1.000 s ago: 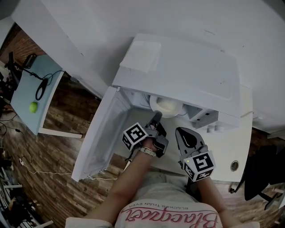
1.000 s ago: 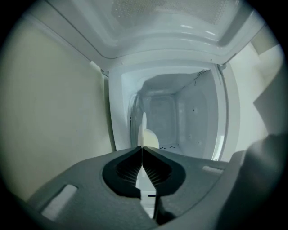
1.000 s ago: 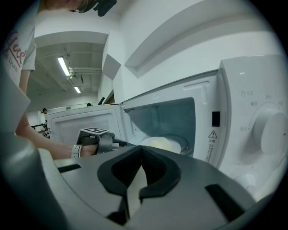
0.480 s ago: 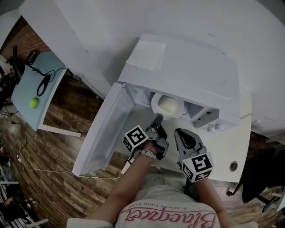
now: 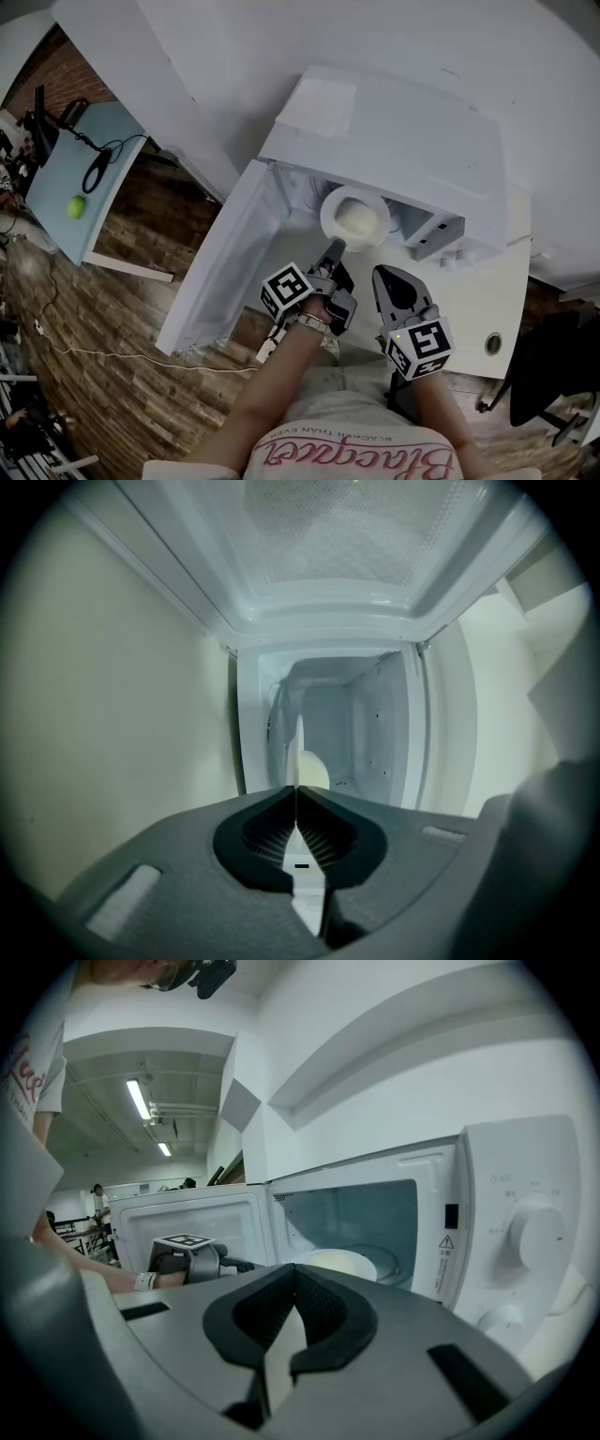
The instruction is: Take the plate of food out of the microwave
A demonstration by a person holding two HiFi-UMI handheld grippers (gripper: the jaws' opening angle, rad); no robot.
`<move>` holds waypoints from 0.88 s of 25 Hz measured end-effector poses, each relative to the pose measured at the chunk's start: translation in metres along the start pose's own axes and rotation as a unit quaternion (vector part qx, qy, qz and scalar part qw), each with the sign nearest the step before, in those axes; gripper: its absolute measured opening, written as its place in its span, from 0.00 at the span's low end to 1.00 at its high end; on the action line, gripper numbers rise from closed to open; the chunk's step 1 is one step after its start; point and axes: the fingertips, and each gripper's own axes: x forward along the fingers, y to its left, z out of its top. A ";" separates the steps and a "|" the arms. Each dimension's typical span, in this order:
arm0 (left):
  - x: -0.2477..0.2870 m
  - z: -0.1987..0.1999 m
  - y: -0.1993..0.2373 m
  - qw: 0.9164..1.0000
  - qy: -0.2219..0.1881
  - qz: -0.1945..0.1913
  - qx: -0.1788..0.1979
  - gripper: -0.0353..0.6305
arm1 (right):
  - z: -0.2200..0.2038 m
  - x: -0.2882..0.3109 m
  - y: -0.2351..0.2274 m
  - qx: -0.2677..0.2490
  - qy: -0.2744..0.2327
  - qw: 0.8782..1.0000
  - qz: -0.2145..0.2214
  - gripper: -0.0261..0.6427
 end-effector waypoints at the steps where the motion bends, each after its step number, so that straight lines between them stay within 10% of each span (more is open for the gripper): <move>1: -0.003 0.000 -0.001 1.000 0.000 -0.001 0.001 0.07 | 0.001 -0.001 0.001 -0.001 -0.001 1.000 0.001 0.06; 22: -0.045 -0.010 -0.014 1.000 -0.015 -0.015 -0.006 0.07 | 0.007 -0.018 0.021 -0.008 -0.021 1.000 0.010 0.06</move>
